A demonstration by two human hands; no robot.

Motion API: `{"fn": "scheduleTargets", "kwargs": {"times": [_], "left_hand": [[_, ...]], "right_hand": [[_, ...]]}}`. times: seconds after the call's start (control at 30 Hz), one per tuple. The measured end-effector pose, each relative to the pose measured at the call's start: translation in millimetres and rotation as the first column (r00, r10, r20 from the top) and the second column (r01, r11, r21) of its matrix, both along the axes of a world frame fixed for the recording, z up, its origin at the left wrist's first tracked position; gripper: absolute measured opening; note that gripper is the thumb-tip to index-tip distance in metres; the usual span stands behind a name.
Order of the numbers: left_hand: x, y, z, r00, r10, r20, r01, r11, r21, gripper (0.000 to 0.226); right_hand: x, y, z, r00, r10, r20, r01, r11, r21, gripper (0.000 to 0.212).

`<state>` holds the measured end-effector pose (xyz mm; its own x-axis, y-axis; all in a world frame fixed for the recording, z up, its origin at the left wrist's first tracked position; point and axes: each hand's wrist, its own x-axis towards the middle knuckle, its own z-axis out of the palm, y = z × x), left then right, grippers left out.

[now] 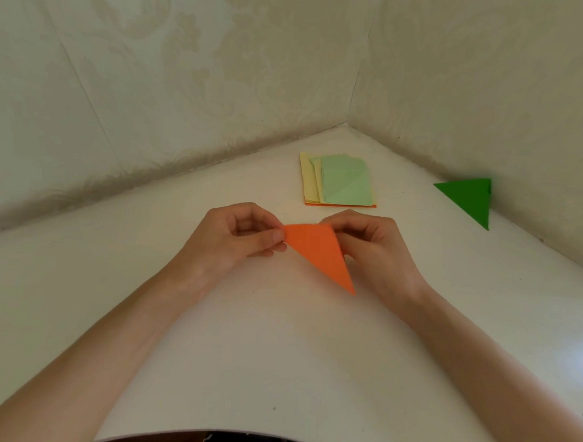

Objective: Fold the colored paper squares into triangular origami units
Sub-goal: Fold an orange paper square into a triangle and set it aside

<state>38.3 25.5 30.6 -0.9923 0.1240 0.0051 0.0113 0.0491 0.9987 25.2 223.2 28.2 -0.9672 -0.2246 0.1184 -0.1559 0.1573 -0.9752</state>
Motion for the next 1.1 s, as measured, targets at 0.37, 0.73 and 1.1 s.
{"fn": "scheduleTargets", "kwargs": {"times": [0.37,0.73,1.1], "left_hand": [[0,6,-9,0.990,0.023,-0.139,-0.070,0.937,-0.343,0.012],[-3,2,-20,0.958,-0.116,-0.262,-0.119,0.670,-0.732,0.012],[-4,1,-22,0.955,-0.117,-0.272,-0.136,0.641,-0.755,0.015]], "right_hand": [[2,-5,-3,0.996,0.025,-0.085,0.002,0.955,0.297,0.007],[18,-2,-22,0.676,0.517,-0.525,0.191,0.565,0.803,0.032],[49,48,-17,0.582,0.631,-0.512,0.282,0.434,0.856,0.061]]}}
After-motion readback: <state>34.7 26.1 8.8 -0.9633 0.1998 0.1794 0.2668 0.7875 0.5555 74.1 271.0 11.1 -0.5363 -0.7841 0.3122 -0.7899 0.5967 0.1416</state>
